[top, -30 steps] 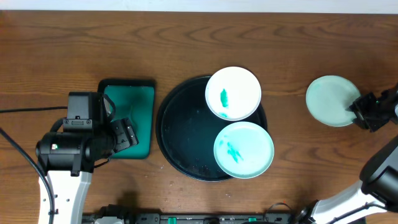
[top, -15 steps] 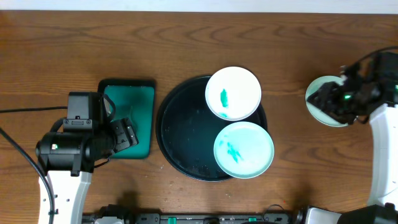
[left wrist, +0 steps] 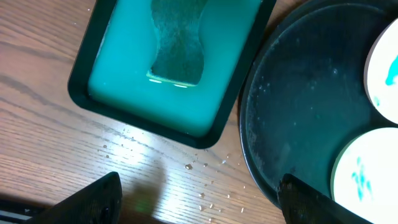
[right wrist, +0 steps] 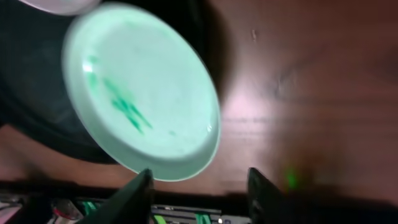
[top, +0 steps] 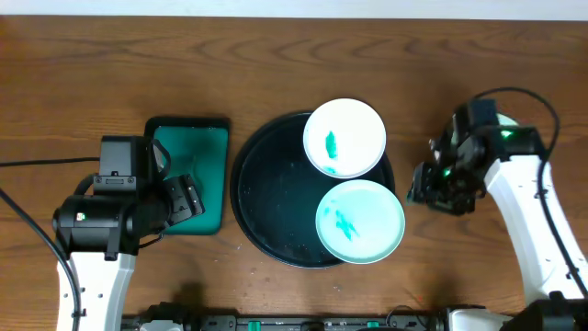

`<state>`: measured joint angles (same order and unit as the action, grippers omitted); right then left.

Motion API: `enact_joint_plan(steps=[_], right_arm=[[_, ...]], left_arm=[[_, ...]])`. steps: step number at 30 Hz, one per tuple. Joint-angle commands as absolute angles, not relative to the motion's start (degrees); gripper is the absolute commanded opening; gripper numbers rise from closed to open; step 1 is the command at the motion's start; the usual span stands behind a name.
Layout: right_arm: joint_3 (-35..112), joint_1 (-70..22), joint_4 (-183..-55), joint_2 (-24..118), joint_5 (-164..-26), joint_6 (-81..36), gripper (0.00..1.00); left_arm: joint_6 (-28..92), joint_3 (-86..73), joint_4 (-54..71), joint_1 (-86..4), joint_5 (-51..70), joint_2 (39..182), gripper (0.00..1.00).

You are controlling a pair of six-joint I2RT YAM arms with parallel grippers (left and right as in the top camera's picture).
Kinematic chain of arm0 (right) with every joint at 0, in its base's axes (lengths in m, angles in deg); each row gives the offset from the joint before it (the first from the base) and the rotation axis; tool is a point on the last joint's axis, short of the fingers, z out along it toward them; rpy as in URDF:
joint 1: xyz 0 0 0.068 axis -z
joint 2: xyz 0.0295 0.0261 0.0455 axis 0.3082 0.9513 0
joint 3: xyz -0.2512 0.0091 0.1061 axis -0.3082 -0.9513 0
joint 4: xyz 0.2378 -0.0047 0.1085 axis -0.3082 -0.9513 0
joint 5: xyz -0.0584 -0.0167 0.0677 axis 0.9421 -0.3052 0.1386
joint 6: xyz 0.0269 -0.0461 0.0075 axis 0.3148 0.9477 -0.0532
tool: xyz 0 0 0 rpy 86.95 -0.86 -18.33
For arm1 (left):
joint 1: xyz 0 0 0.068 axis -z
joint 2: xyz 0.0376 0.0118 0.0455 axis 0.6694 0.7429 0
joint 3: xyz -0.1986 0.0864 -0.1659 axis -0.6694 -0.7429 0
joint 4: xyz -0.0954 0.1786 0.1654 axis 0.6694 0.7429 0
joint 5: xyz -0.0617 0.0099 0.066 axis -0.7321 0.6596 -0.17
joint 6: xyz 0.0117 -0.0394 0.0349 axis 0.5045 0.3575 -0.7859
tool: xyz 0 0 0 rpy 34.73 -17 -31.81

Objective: Clean dirty plates on tray and stack at the side
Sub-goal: 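Move the right gripper back to the tray and grip the lower white plate's rim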

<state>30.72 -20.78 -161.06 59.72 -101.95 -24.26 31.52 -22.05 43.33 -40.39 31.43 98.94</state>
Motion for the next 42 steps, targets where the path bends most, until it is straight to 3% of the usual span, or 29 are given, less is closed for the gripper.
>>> enact_joint_plan(steps=[1,3,13,23,27,30,42], right_arm=[[25.11,-21.83,-159.67,59.83,-101.38,-26.36,0.40],[21.98,-22.35,-158.16,59.83,-101.34,-26.34,0.36],[13.96,-23.36,-149.76,59.83,-101.99,-26.88,0.40],[7.53,-23.36,-139.78,59.83,-104.37,-28.32,0.35],[6.77,-23.36,-135.58,59.83,-107.02,-28.37,0.24],[6.77,-23.43,-133.42,59.83,-107.19,-28.98,0.02],[6.77,-31.88,-131.56,59.83,-108.42,-26.20,0.01]], left_arm=[[30.77,-21.94,43.71,-40.26,31.70,98.76,0.81],[30.80,-21.94,43.71,-40.26,31.70,98.76,0.81],[30.77,-21.94,43.73,-40.26,31.70,98.76,0.81],[30.80,-21.94,43.71,-40.26,31.70,98.76,0.81],[30.80,-21.94,43.73,-40.26,31.70,98.76,0.81],[30.80,-21.94,43.73,-40.28,31.70,98.76,0.81],[30.77,-21.94,43.71,-40.26,31.70,98.76,0.81]])
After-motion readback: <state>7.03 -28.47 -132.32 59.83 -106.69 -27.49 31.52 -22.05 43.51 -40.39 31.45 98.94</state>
